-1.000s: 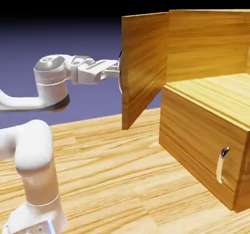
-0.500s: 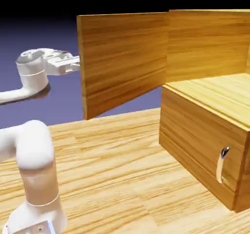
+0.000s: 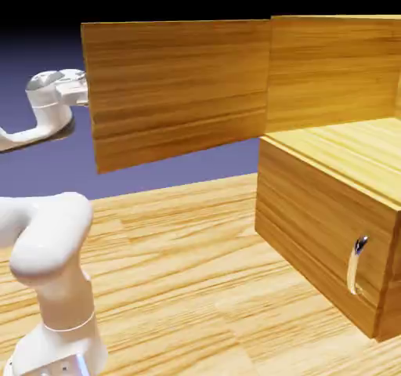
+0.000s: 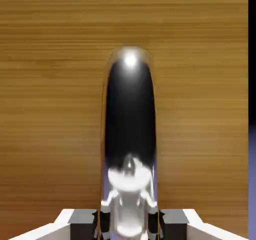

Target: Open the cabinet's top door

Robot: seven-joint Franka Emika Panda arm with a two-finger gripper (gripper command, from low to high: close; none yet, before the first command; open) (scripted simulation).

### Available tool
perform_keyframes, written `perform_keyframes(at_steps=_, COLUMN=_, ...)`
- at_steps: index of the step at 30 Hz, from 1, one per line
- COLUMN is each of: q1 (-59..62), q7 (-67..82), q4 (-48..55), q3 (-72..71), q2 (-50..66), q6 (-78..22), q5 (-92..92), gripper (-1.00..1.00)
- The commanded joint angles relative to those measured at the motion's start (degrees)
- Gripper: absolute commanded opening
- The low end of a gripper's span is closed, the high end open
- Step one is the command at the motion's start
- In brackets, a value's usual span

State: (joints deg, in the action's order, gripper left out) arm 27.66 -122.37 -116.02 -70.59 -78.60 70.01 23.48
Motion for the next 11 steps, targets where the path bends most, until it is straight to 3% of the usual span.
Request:
perform_keyframes(at_steps=1, q1=1.52, q7=0.36, q4=2.07, q3=-0.59, q2=-0.02, q6=-1.57, q5=-0.24, gripper=-1.00)
perform_keyframes(at_steps=11, q1=16.44, q7=4.58, q4=22.83, q3=-4.60, q2=-0.74, q6=-15.60, q5=-1.43, gripper=-1.00)
